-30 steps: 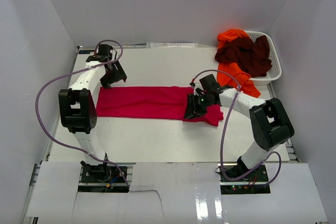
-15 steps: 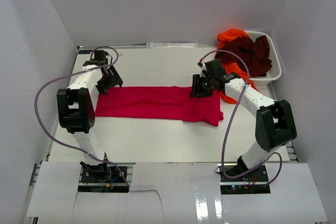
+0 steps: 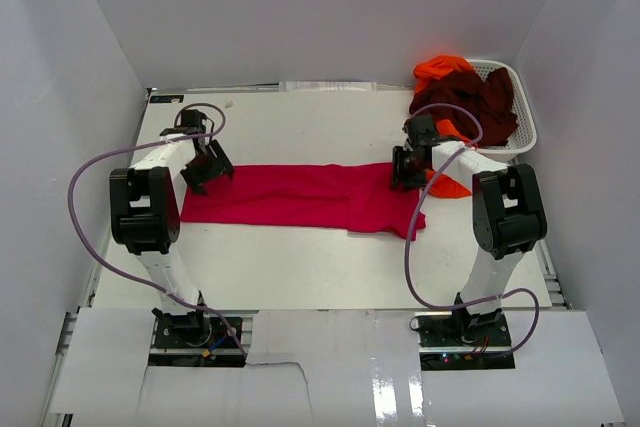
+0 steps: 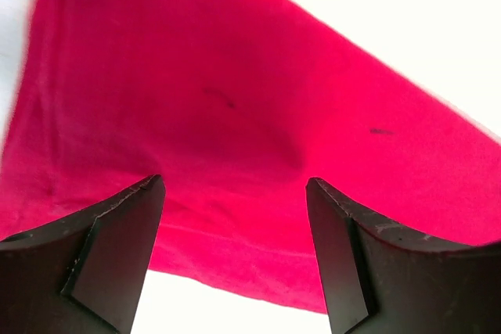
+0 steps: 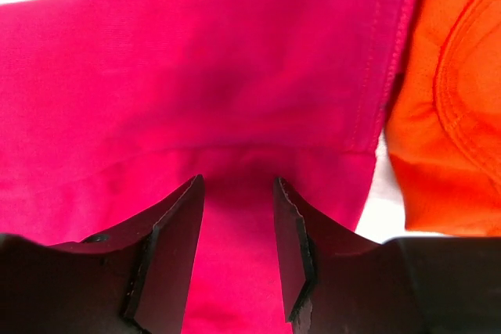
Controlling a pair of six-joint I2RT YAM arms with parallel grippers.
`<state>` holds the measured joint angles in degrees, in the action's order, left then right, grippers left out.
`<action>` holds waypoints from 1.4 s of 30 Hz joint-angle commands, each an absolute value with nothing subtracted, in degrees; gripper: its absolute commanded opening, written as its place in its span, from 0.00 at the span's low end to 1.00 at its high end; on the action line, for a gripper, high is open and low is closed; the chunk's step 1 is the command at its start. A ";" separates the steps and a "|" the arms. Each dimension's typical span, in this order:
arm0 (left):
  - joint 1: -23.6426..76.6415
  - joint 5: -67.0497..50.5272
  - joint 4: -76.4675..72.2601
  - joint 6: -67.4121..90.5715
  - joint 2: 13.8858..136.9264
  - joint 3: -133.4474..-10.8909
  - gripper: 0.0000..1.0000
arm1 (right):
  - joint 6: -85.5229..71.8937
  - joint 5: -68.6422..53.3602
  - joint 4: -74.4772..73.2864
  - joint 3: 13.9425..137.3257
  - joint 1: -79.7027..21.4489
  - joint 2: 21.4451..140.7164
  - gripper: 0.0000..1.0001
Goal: Fold and stack the t-shirts
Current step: Rotate the tshirt 90 degrees
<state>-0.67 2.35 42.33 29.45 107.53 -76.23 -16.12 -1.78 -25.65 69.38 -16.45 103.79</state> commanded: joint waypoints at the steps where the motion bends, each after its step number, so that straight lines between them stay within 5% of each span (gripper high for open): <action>1: -2.90 3.69 41.04 29.53 107.31 -76.20 0.84 | -16.35 -0.18 -26.98 70.14 -16.00 105.99 0.47; 11: -6.33 6.41 41.48 29.00 109.51 -74.45 0.84 | -16.35 1.48 -26.98 66.53 -13.45 108.81 0.46; 24: -6.77 8.70 41.92 29.27 108.11 -66.19 0.83 | -15.21 -1.75 -28.74 80.85 -11.78 118.28 0.46; 36: -6.59 0.09 45.44 31.02 100.37 -60.48 0.83 | -15.73 -9.22 -32.51 114.05 -9.06 139.55 0.48; 42: -6.07 -13.26 45.09 34.09 99.85 -54.77 0.83 | -18.36 -15.11 -32.61 129.35 -7.30 148.18 0.49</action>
